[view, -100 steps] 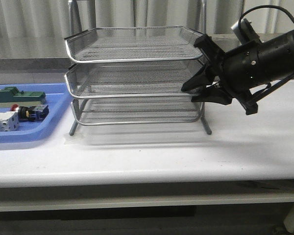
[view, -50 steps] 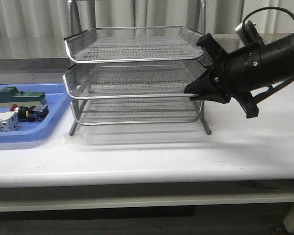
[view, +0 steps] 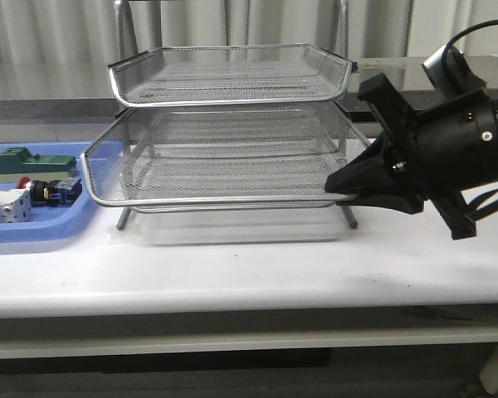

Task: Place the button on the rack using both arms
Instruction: 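Hook the right gripper under the middle mesh tray's front edge, then pull the middle mesh tray out toward the robot with the right gripper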

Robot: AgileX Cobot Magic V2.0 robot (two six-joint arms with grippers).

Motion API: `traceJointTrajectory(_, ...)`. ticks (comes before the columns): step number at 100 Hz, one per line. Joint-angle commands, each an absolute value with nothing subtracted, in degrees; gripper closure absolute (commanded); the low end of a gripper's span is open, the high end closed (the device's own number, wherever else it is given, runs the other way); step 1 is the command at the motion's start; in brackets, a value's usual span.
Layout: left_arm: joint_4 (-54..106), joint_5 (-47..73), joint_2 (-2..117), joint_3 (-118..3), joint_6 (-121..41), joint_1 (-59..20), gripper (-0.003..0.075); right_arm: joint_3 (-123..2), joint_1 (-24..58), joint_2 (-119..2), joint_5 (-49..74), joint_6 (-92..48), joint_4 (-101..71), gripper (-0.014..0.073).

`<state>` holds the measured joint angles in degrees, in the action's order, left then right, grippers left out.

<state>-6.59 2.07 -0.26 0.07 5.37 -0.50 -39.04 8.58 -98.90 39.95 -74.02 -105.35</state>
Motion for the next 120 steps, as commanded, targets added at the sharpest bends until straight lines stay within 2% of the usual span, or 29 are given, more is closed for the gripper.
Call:
traceJointTrajectory(1, -6.47, -2.25, -2.32, 2.75, 5.82, -0.82, 0.0716, -36.58, 8.62, -95.59, 39.58, -76.63, -106.51, 0.0622)
traceJointTrajectory(20, -6.47, -2.25, -2.32, 2.75, 5.82, -0.82, 0.0716, -33.53, 8.62, -92.93, 39.40, -77.16, -106.61, 0.0615)
traceJointTrajectory(30, -6.47, -2.25, -2.32, 2.75, 5.82, -0.82, 0.0716, -33.53, 8.62, -92.77, 39.93, -77.16, -106.82, 0.0558)
traceJointTrajectory(37, -6.47, -2.25, -2.32, 2.75, 5.82, -0.82, 0.0716, -33.53, 8.62, -92.77, 40.89, -77.22, -106.84, 0.0467)
traceJointTrajectory(52, -6.47, -2.25, -2.32, 2.75, 5.82, -0.82, 0.0716, -33.53, 8.62, -92.77, 43.77, -77.32, -106.84, 0.0193)
traceJointTrajectory(59, -6.47, -2.25, -2.32, 2.75, 5.82, -0.82, 0.0716, -33.53, 8.62, -92.65, 44.90, -77.45, -106.84, 0.0121)
traceJointTrajectory(91, -6.47, -2.25, -2.32, 2.75, 5.82, -0.82, 0.0716, -33.53, 8.56, -85.62, 41.04, -76.52, -103.50, 0.0116)
traceJointTrajectory(120, -6.47, -2.25, -2.32, 2.75, 5.82, -0.82, 0.0716, -33.53, 7.80, -75.66, 35.12, -55.97, -78.58, 0.0116)
